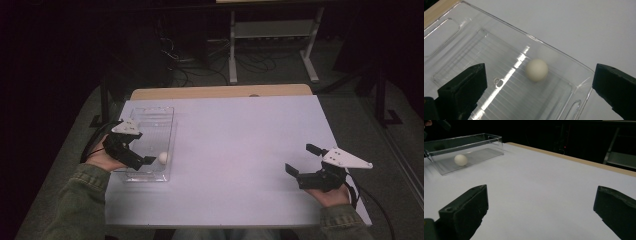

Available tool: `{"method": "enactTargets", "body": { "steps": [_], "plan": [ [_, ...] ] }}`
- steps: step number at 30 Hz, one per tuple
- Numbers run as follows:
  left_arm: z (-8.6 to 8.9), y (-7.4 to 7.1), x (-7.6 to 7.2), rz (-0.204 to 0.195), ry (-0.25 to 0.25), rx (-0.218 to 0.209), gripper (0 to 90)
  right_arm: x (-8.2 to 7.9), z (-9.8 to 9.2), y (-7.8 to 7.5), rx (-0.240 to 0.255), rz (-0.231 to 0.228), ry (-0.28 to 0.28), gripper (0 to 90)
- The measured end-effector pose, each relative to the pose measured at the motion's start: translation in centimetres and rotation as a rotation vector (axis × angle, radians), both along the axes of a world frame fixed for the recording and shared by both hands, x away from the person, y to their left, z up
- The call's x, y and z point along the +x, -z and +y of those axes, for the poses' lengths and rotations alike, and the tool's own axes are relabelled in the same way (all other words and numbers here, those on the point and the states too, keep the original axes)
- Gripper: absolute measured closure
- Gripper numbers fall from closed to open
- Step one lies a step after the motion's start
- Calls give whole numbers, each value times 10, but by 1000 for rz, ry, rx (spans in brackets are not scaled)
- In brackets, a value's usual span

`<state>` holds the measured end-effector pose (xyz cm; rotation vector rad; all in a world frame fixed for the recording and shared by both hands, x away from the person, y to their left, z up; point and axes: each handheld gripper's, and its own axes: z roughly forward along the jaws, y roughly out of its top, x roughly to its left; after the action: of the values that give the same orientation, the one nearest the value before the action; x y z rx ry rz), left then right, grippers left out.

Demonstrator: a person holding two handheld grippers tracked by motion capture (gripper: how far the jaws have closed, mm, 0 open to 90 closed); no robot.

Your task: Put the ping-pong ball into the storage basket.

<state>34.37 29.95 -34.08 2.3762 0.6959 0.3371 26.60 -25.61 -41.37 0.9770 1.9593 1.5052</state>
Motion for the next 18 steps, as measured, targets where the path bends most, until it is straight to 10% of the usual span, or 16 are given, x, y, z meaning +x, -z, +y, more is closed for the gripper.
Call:
{"method": "enactTargets", "body": {
  "steps": [18],
  "plan": [
    [16, 12, -13, -74, -68, -128, 0, 0, 0, 0, 0, 0, -1, 0]
  ]
}}
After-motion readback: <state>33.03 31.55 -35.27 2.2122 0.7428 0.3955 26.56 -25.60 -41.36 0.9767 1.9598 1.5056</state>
